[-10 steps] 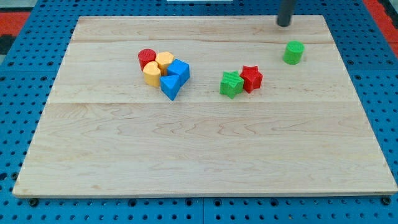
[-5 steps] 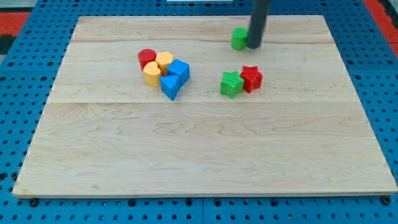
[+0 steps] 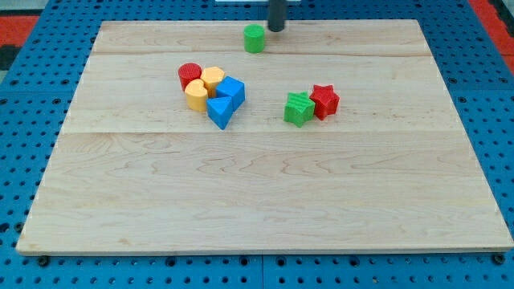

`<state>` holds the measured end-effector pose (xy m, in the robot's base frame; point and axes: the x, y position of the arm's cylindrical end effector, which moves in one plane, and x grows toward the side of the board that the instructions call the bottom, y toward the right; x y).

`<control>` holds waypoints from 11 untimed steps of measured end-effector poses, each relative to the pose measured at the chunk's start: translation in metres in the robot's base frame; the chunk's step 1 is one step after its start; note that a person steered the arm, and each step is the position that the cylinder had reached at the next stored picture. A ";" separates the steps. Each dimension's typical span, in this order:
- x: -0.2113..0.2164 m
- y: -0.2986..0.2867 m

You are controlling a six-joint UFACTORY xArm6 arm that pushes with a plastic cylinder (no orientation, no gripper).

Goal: Move the green circle left to the yellow heart

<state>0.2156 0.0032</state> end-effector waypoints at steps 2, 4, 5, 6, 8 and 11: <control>0.047 -0.022; 0.080 -0.043; 0.079 -0.113; 0.067 -0.112; 0.051 -0.171; 0.092 -0.201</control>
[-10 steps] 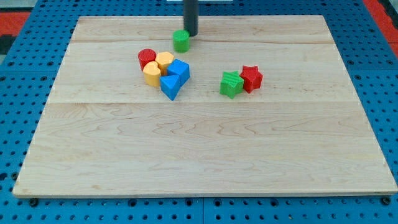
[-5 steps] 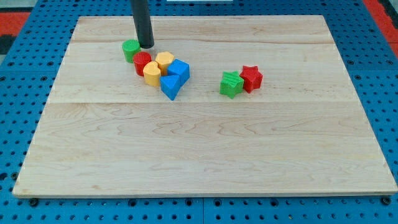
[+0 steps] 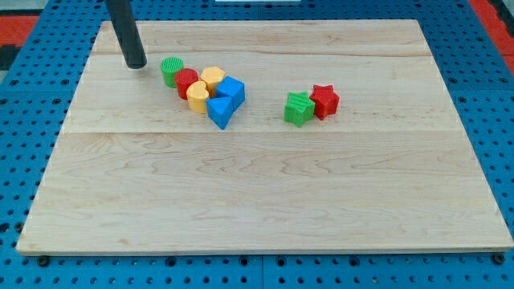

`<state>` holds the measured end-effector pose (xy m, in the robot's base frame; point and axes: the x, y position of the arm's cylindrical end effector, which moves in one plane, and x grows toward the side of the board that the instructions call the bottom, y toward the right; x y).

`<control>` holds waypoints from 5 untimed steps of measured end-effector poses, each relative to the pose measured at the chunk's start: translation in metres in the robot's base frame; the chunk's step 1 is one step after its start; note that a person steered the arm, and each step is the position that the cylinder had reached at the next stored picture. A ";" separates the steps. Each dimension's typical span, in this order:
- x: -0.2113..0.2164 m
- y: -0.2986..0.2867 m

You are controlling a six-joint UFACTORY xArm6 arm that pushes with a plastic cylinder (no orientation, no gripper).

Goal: Move the green circle left to the yellow heart

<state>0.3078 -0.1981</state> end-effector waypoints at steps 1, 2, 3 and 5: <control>-0.059 -0.003; -0.074 0.046; -0.039 0.058; 0.009 0.058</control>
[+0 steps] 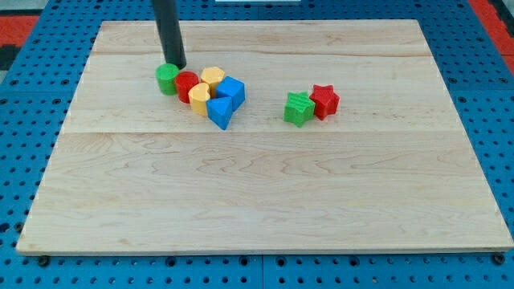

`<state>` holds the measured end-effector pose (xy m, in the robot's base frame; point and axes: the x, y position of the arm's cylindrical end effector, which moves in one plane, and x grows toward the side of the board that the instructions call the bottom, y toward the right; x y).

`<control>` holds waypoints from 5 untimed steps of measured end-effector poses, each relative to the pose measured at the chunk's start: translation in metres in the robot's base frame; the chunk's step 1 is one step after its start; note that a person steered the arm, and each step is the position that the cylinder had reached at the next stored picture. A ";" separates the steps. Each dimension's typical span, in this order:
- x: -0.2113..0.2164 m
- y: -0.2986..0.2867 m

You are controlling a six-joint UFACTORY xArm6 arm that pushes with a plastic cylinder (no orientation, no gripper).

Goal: Move the green circle left to the yellow heart

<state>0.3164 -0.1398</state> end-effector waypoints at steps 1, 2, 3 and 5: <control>0.033 -0.007; 0.038 -0.023; 0.061 -0.087; 0.090 -0.032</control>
